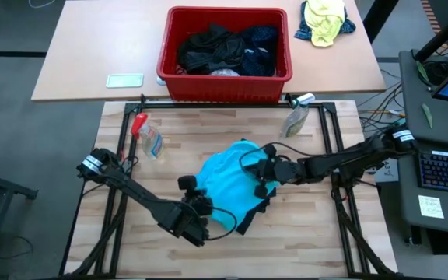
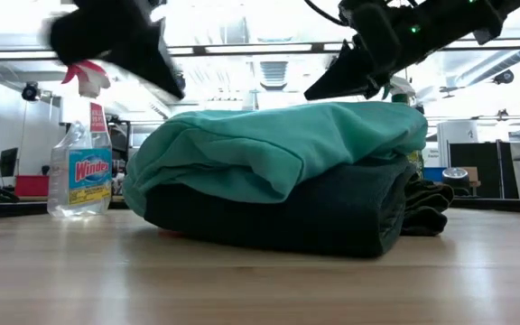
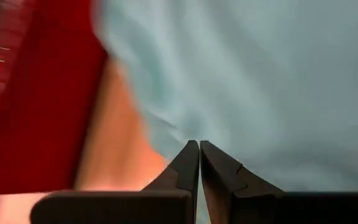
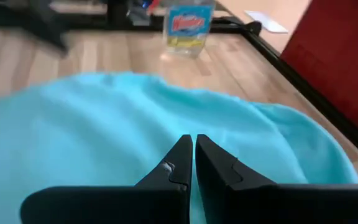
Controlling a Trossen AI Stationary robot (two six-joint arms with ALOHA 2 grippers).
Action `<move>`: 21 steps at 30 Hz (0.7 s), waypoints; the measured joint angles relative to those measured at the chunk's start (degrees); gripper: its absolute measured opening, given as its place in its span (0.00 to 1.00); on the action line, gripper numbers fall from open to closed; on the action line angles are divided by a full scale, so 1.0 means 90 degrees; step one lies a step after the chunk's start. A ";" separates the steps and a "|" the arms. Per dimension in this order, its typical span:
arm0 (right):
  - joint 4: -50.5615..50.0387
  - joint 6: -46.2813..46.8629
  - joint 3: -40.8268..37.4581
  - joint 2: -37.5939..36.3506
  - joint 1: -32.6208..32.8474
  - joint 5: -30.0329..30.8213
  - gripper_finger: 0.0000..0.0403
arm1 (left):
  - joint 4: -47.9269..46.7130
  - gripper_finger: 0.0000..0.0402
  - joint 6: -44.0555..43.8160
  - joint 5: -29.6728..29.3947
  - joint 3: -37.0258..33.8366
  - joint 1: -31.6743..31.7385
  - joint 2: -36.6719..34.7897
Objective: Fold Laundry from Bin
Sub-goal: Fold the light blue shorts
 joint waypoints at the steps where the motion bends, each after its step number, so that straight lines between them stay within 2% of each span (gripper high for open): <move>1: 0.0036 -0.0161 -0.0003 0.0094 0.0012 0.0004 0.03 | 0.0010 0.00 -0.0137 -0.0548 -0.0053 0.0030 -0.0001; 4: 0.0413 -0.0317 -0.0066 0.0534 0.0009 0.0011 0.03 | 0.0518 0.00 -0.1193 -0.2515 -0.0364 0.0096 -0.0001; 5: 0.0505 -0.0314 -0.0079 0.0689 0.0011 0.0009 0.03 | 0.0670 0.00 -0.1477 -0.2962 -0.0452 0.0104 0.0001; 7: 0.0560 -0.0288 -0.0090 0.0977 0.0041 0.0025 0.03 | 0.1006 0.00 -0.1687 -0.3449 -0.0589 0.0090 0.0001; 10: 0.0683 -0.0227 -0.0087 0.1220 0.0084 0.0040 0.03 | 0.1540 0.00 -0.1514 -0.3718 -0.0674 0.0078 0.0011; 13: 0.0586 -0.0100 -0.0053 0.1148 0.0146 0.0045 0.03 | 0.1617 0.00 -0.0983 -0.3505 -0.0494 0.0083 0.0011; 18: 0.0375 -0.0131 -0.0051 0.0519 0.0276 0.0004 0.03 | 0.1764 0.00 0.0156 -0.1925 0.0123 0.0087 0.0011; 21: 0.0195 -0.0049 -0.0049 0.0075 0.0436 0.0022 0.03 | 0.1979 0.00 0.0286 -0.1408 0.0329 0.0039 0.0011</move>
